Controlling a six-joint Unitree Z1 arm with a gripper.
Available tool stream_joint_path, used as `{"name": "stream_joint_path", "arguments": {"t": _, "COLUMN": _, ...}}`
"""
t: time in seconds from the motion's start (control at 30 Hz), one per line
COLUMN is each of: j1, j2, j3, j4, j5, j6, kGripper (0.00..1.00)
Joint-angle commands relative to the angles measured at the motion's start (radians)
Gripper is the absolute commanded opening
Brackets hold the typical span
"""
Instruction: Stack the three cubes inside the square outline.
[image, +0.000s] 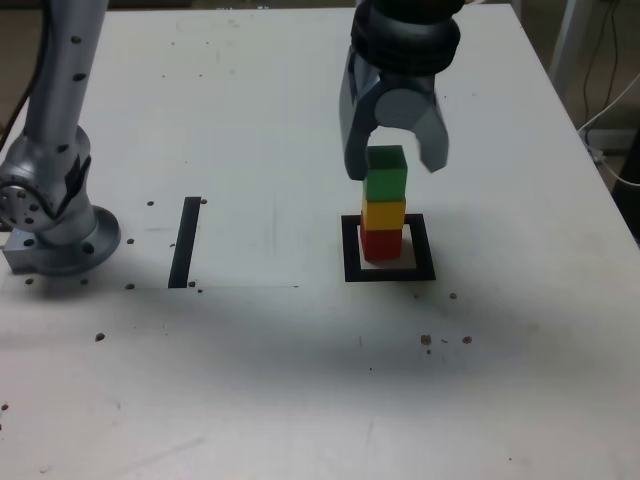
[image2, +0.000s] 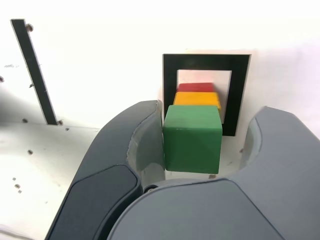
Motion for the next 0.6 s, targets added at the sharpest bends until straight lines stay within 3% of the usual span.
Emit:
{"name": "stream_joint_path", "arguments": {"t": 0.0, "j1": -0.001, "j2": -0.008, "j3": -0.001, "j4": -0.004, "j5": 0.008, "j6": 0.003, "kGripper": 0.99}}
{"name": "stream_joint_path", "arguments": {"t": 0.3, "j1": -0.002, "j2": -0.054, "j3": 0.017, "j4": 0.018, "j5": 0.002, "j6": 0.002, "kGripper": 0.99}}
{"name": "stream_joint_path", "arguments": {"t": 0.57, "j1": -0.006, "j2": -0.171, "j3": 0.128, "j4": 0.015, "j5": -0.039, "j6": 0.001, "kGripper": 0.99}}
